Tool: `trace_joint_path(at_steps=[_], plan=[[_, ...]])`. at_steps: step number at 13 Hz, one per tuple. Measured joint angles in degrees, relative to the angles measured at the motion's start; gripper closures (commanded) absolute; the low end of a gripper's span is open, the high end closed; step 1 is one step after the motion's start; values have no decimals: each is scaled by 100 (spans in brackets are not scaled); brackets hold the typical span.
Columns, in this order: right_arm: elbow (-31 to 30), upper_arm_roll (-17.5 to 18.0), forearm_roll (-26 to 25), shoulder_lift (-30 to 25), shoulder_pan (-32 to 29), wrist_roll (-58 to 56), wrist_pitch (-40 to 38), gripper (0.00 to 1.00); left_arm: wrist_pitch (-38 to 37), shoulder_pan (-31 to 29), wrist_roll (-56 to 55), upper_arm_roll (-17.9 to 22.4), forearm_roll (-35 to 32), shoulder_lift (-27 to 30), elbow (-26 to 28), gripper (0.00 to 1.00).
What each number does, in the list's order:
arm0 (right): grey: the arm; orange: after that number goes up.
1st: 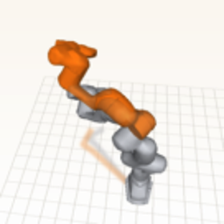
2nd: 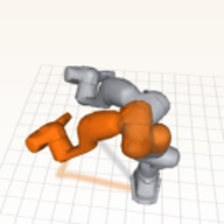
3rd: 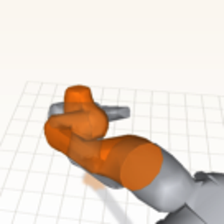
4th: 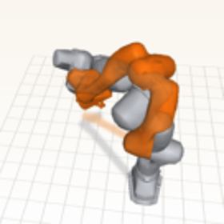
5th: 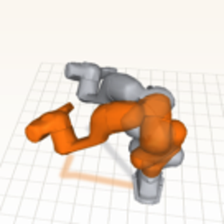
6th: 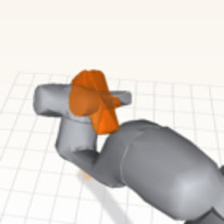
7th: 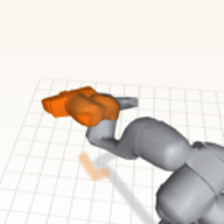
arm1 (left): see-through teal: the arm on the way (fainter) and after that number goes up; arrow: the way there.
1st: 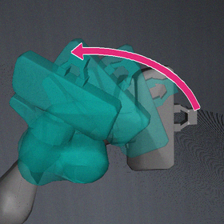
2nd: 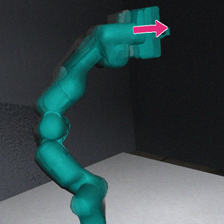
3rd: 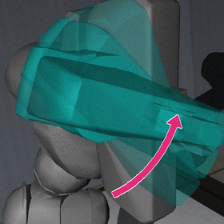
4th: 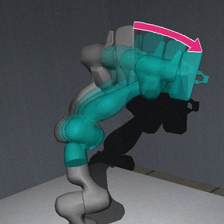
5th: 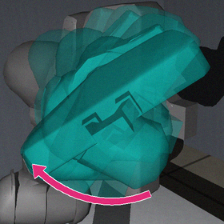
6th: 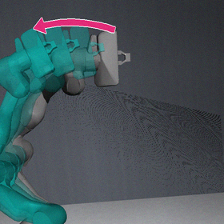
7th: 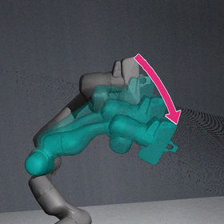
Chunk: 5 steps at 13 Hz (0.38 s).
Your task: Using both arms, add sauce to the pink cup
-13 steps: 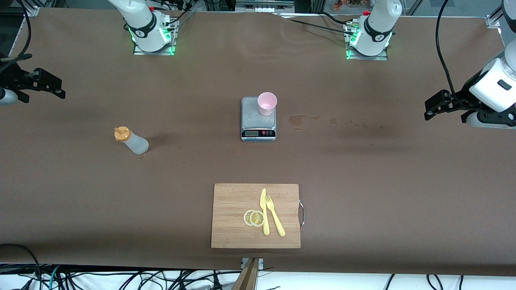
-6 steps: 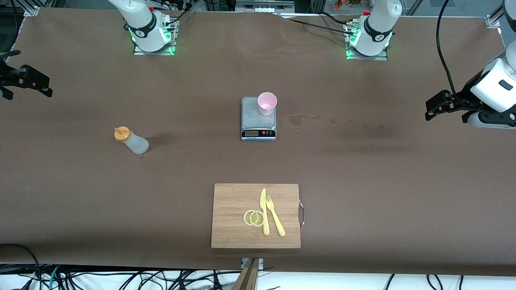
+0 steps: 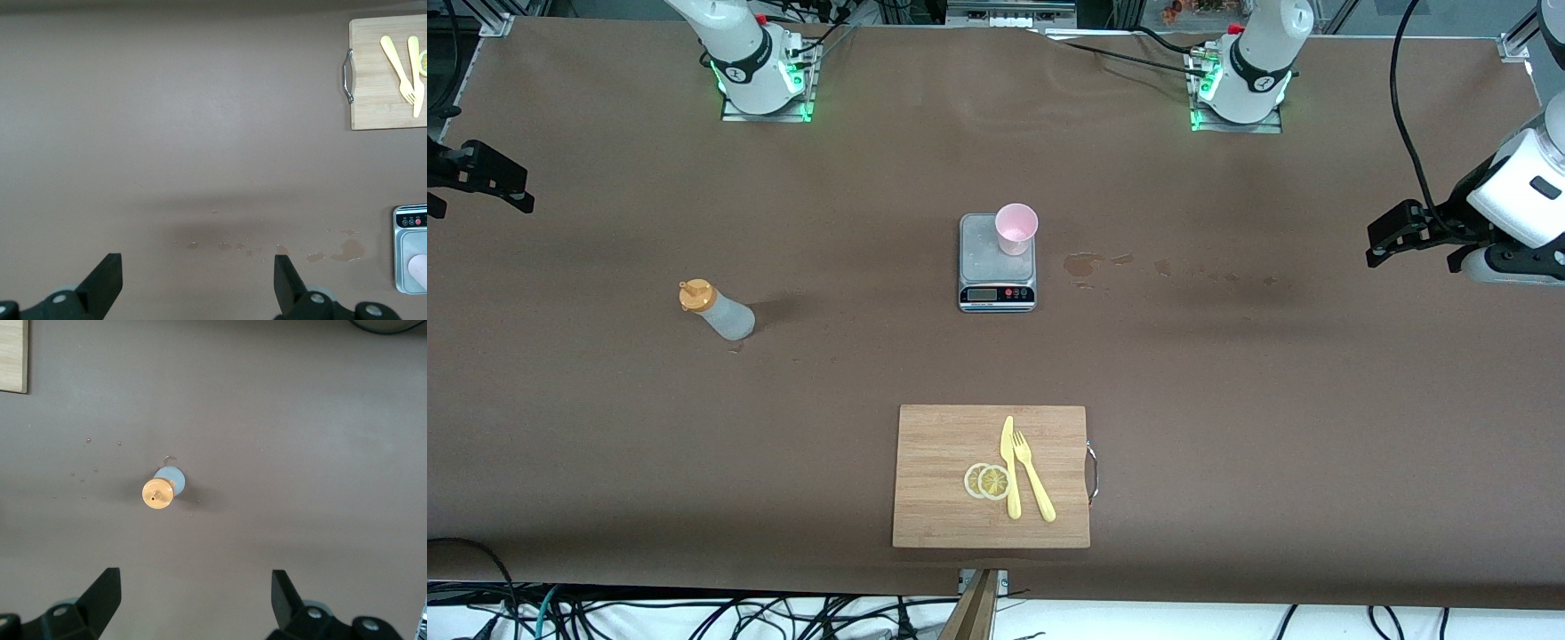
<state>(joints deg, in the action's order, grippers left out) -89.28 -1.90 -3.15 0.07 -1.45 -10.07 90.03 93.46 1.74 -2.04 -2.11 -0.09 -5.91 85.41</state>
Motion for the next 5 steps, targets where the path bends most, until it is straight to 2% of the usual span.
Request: trace_joint_path(at_steps=[5], plan=[[0, 0, 0, 0, 0, 0, -93, 0, 122, -1, 0, 6, 0, 0, -1, 0]])
